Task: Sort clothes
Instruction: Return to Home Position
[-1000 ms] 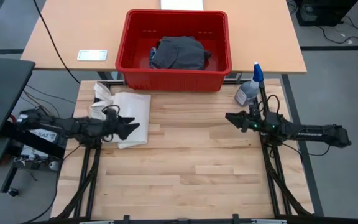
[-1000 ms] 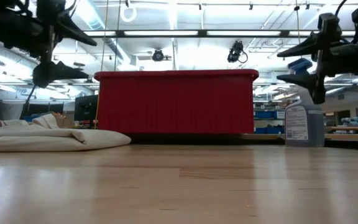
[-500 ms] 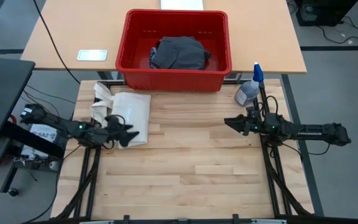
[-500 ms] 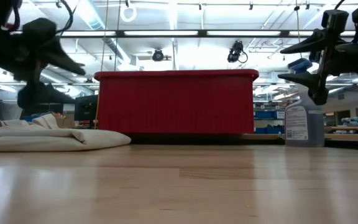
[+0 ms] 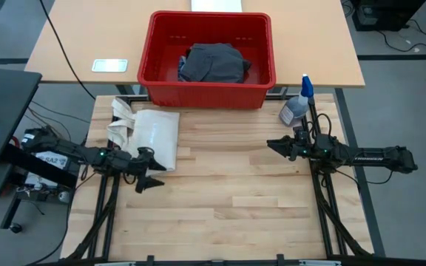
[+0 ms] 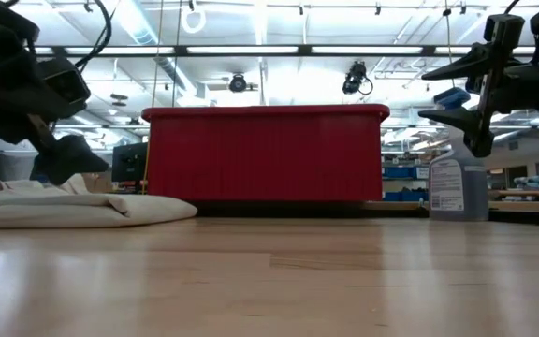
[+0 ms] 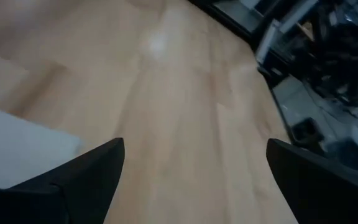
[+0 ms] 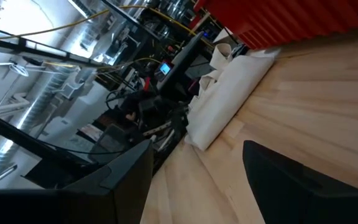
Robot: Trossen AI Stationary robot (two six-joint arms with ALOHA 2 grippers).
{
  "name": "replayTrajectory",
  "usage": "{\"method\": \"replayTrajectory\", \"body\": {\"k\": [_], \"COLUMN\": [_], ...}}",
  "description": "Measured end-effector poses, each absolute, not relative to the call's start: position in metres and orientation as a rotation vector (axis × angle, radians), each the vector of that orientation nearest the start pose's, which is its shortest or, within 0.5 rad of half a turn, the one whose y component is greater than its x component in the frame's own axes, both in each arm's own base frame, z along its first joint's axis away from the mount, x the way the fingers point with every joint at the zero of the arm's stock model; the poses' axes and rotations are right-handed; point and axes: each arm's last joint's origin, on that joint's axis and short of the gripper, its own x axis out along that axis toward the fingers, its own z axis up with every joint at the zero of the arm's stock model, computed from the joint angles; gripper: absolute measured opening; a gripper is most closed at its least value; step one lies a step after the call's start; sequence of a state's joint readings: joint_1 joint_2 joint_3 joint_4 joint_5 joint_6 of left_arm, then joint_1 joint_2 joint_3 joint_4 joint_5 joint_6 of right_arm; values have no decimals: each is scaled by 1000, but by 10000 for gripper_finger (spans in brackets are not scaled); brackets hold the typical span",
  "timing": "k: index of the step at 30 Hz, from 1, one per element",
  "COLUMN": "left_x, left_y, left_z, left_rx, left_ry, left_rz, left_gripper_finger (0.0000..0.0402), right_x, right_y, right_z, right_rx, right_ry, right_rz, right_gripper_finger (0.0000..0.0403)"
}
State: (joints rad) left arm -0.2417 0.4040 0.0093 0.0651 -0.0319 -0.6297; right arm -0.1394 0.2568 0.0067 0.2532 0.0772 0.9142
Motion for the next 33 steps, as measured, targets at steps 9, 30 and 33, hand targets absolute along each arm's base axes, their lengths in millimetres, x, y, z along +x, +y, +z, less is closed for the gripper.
{"method": "replayTrajectory", "body": {"k": [9,30,33], "left_x": [116,116,116], "left_y": [-17,-17,-17], "left_z": [136,136,136], "left_rx": [-565,-566,-566], "left_ry": [351,351,351], "left_rz": [26,27,27], "left_gripper_finger": [396,396,396], "right_x": [112,112,112], "right_y": [-18,-18,-18], "right_z": [168,168,168], "right_rx": [910,910,910], "right_ry": [-102,-102,-102], "right_rz": [-200,-200,-200], "right_gripper_finger": [257,257,257]}}
